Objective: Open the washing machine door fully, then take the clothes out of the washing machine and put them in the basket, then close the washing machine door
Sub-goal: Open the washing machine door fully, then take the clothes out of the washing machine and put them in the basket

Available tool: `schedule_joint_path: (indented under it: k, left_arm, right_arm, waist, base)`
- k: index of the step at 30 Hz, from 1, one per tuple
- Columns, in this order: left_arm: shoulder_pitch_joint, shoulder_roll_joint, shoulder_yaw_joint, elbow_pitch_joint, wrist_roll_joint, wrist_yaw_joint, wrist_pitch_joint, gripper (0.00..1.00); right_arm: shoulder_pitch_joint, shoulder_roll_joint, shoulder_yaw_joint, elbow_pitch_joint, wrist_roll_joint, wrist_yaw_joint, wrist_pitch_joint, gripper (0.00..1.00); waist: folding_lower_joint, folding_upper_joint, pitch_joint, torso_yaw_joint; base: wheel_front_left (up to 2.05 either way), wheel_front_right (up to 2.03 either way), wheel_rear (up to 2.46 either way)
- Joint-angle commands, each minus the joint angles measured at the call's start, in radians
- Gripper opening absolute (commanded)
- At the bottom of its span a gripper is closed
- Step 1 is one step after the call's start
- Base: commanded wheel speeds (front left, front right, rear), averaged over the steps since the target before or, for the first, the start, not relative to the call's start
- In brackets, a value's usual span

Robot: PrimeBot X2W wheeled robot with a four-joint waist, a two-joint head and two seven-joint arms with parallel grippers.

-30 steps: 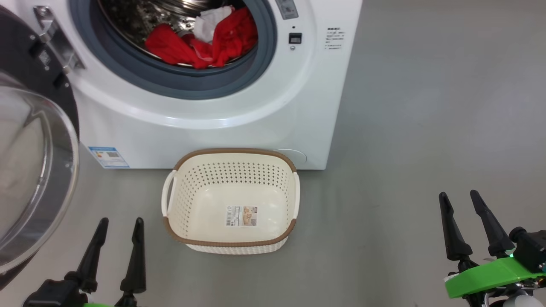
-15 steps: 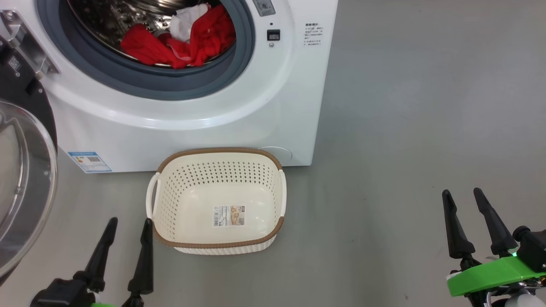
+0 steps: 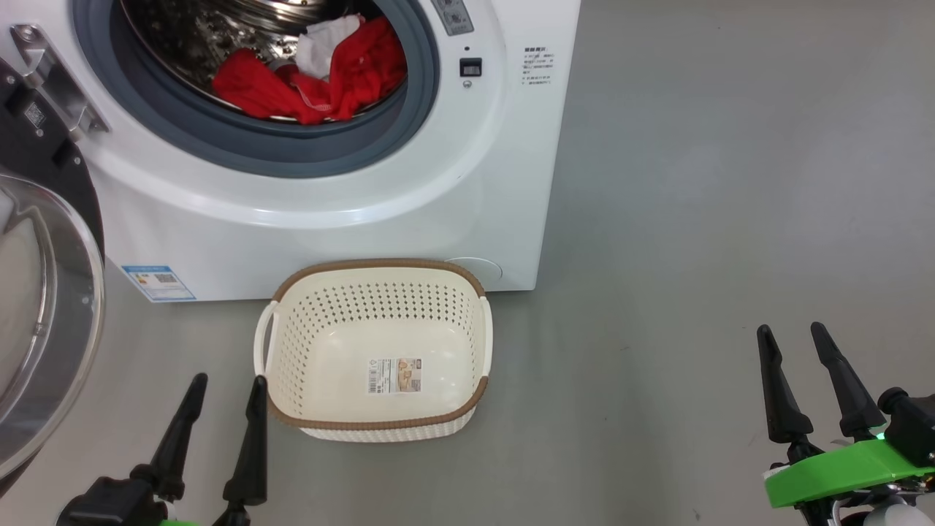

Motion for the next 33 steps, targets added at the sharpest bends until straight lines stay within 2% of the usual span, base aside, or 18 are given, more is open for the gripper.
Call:
schedule_joint_path:
  k: [1, 17, 33]
  left_arm:
    - [-0.007, 0.019, 0.03, -0.024, -0.008, -0.006, -0.005, 1.0]
    - [-0.024, 0.031, 0.016, -0.037, -0.04, -0.006, -0.005, 1.0]
    - [-0.043, 0.037, 0.017, -0.041, -0.043, -0.006, -0.005, 1.0]
  right_arm:
    - [0.003, -0.011, 0.017, -0.026, 0.004, 0.007, -0.006, 1.0]
    - [-0.009, -0.012, 0.022, -0.027, 0.003, 0.007, -0.006, 1.0]
    - [-0.026, -0.008, 0.027, -0.029, 0.001, 0.007, -0.006, 1.0]
  waist:
    - [0.0, 0.0, 0.0, 0.0]
    - [0.0, 0.0, 0.016, 0.007]
    - [0.0, 0.0, 0.043, 0.009]
  base:
    - [0.0, 0.0, 0.0]
    - [0.1, -0.12, 0.02]
    - [1.15, -1.21, 0.06]
